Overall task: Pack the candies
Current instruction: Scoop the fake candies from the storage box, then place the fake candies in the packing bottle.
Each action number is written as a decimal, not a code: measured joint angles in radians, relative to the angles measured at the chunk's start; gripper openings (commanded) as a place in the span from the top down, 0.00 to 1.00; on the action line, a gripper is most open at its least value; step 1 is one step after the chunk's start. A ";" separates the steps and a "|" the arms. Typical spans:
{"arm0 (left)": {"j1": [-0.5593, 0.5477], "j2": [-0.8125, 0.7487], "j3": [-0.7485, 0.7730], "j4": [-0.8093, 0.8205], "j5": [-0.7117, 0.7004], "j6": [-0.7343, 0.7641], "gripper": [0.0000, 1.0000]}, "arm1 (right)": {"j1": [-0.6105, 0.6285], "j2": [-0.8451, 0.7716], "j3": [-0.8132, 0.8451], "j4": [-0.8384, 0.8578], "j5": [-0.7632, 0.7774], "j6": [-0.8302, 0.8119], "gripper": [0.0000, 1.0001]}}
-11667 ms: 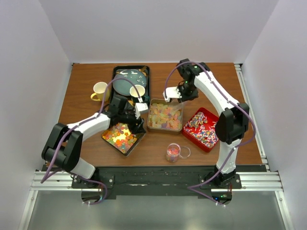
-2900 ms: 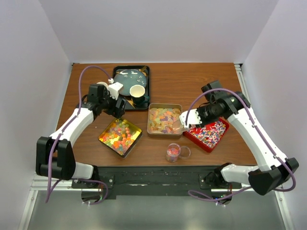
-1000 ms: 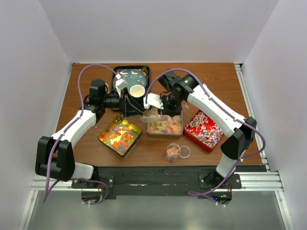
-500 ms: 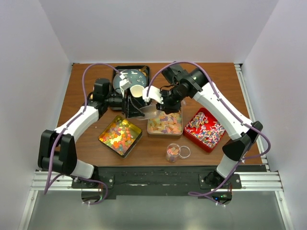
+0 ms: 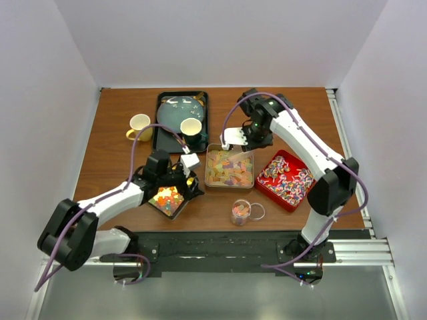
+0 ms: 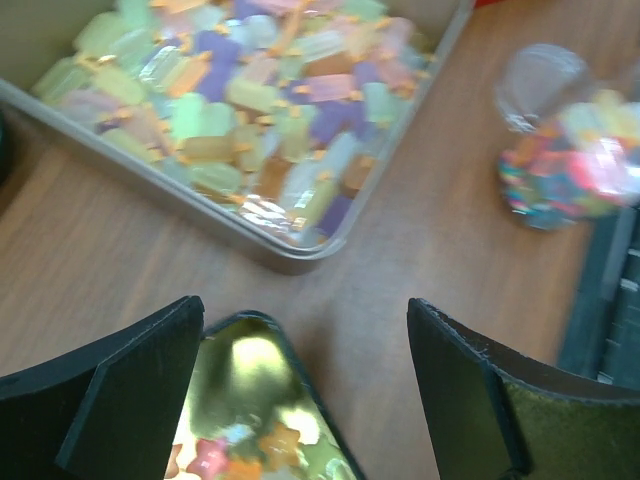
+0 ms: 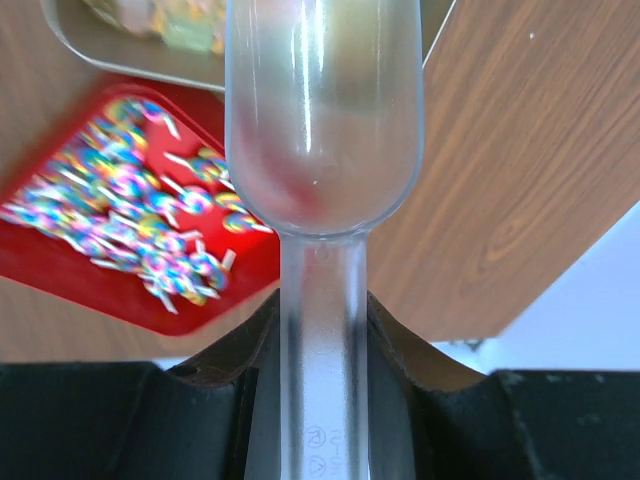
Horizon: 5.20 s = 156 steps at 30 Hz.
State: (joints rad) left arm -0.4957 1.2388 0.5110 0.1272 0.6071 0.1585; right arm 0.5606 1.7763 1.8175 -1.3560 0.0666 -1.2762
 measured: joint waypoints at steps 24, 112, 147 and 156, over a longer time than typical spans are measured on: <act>-0.068 0.181 -0.163 0.554 -0.152 -0.096 0.12 | 0.091 0.092 -0.160 0.201 0.441 -0.367 1.00; -0.029 0.206 0.060 0.205 0.054 -0.035 0.15 | 0.040 0.103 -0.389 0.336 -0.374 0.288 1.00; 0.172 0.024 0.321 -0.456 0.075 0.231 0.01 | -0.154 -0.411 -0.907 0.755 -0.566 0.406 1.00; 0.209 -0.063 0.286 -0.430 0.034 0.223 0.00 | -0.173 -0.763 -0.933 0.660 -0.580 0.495 1.00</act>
State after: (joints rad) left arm -0.2867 1.1763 0.7975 -0.3031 0.6411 0.3817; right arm 0.3878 1.0130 0.8841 -0.6960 -0.5137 -0.7815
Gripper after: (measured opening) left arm 0.997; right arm 0.320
